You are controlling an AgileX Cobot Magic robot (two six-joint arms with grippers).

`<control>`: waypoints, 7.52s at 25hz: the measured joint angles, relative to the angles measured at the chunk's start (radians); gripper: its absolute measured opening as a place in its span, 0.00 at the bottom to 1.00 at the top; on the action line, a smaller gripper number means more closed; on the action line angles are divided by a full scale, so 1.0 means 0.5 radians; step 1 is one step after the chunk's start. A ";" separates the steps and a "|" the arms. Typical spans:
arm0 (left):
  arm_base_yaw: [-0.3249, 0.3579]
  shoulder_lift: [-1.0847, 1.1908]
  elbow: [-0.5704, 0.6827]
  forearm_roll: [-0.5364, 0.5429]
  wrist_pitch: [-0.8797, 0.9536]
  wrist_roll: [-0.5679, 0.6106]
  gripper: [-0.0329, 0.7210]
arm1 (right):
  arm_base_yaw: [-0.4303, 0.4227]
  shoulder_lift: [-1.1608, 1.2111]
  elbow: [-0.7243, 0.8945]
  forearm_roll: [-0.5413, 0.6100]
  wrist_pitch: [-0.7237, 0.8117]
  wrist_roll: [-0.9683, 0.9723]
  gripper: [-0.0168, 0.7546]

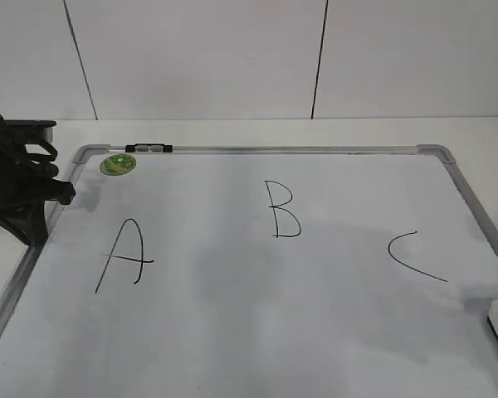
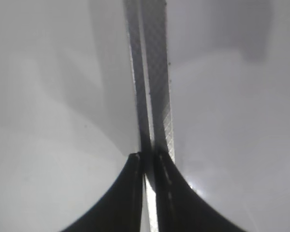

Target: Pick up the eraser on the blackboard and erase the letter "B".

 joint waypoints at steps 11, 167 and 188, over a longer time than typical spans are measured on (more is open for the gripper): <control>0.000 0.000 -0.001 0.000 0.004 0.000 0.08 | 0.000 0.599 -0.006 -0.032 -0.438 -0.066 0.88; 0.004 0.004 -0.008 0.022 -0.007 -0.004 0.08 | 0.777 3.073 -3.191 -0.209 0.040 0.025 0.71; 0.004 0.004 -0.008 0.010 -0.010 -0.004 0.08 | 0.954 3.073 -3.183 -0.168 0.040 0.043 0.71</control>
